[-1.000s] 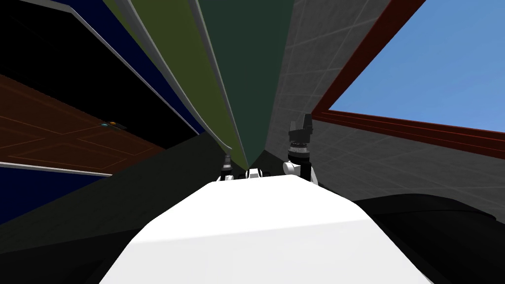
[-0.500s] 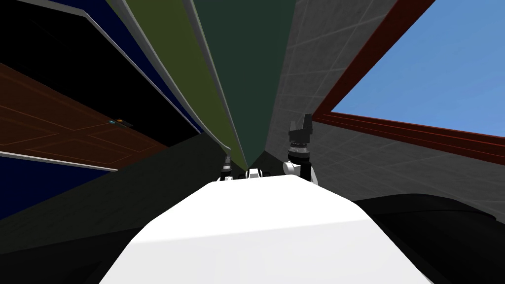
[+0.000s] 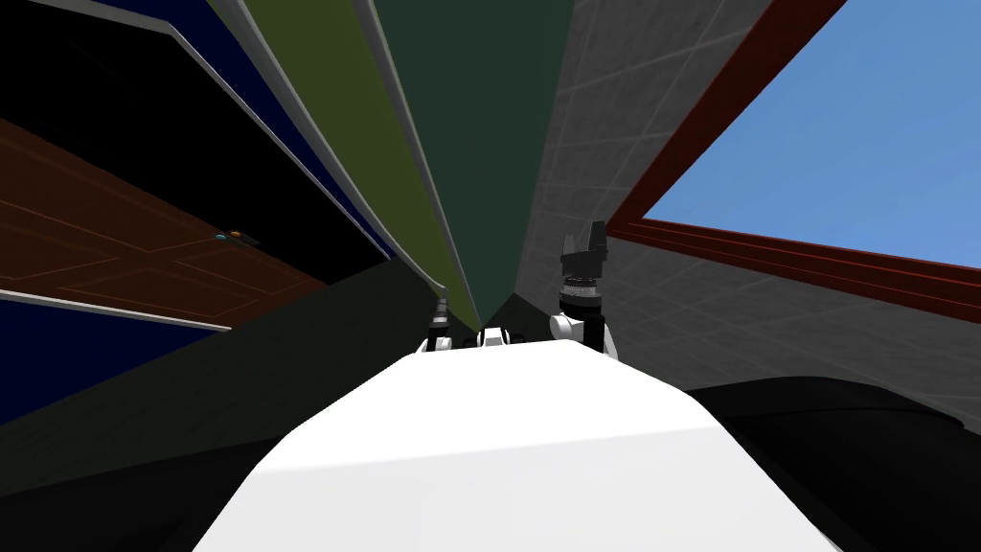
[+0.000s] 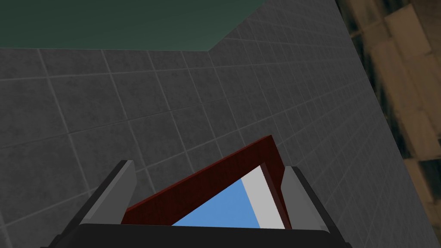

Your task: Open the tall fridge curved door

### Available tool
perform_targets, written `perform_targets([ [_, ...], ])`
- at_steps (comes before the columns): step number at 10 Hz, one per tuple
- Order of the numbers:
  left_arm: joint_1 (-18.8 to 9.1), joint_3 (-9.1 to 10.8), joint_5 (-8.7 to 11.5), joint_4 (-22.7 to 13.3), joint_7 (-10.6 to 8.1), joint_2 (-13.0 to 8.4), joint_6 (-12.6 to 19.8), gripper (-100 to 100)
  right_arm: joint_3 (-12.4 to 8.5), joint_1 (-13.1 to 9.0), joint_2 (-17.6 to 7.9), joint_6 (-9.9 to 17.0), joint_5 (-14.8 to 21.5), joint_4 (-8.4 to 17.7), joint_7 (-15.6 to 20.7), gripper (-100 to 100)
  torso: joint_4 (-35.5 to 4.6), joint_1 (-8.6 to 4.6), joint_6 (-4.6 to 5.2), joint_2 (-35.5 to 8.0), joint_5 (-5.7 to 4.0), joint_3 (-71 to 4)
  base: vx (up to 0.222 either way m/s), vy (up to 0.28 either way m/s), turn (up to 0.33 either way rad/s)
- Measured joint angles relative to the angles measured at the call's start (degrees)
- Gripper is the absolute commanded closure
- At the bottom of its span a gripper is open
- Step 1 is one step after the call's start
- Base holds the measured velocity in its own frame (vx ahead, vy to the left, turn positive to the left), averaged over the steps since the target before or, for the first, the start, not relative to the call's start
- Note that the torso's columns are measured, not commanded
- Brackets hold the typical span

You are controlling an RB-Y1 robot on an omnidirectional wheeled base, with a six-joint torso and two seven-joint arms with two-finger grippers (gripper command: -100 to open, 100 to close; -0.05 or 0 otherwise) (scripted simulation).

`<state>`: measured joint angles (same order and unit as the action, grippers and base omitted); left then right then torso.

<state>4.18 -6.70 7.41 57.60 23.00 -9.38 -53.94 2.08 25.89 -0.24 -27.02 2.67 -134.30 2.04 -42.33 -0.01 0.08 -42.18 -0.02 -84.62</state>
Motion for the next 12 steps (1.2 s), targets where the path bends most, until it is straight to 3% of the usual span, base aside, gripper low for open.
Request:
perform_targets([
  [1, -0.1, 0.04, 0.0, 0.0, -0.07, 0.0, 0.1, 100, 0.0, 0.0, 0.0, 0.0, 0.0, 0.0, 0.0, 0, 0.1, 0.02, -0.04, 0.0, 0.02, 0.0, 0.001, 0.013, -0.03],
  [4, 2.5, -0.75, 0.0, 0.6, 0.48, 0.4, -1.9, 100, 0.0, 0.0, 0.0, 0.0, 0.0, 0.0, 0.0, 0, 0.0, 0.04, -0.08, -0.1, 0.03, 0.0, 0.003, 0.019, -0.009],
  [5, 2.6, -0.76, 0.0, 0.5, 0.5, 0.4, -2.1, -100, 0.0, 0.0, 0.0, 0.0, 0.0, 0.0, 0.0, 0, 0.0, -0.03, -0.07, -0.1, 0.01, 0.1, -0.035, -0.032, -0.019],
  [12, 0.3, 0.95, 0.0, 4.0, 0.25, -5.9, 5.2, -100, 0.0, 0.0, 0.0, 0.0, 0.0, 0.0, 0.0, 0, 0.0, -0.01, -0.08, -0.1, 0.02, 0.1, -0.045, -0.054, -0.012],
])
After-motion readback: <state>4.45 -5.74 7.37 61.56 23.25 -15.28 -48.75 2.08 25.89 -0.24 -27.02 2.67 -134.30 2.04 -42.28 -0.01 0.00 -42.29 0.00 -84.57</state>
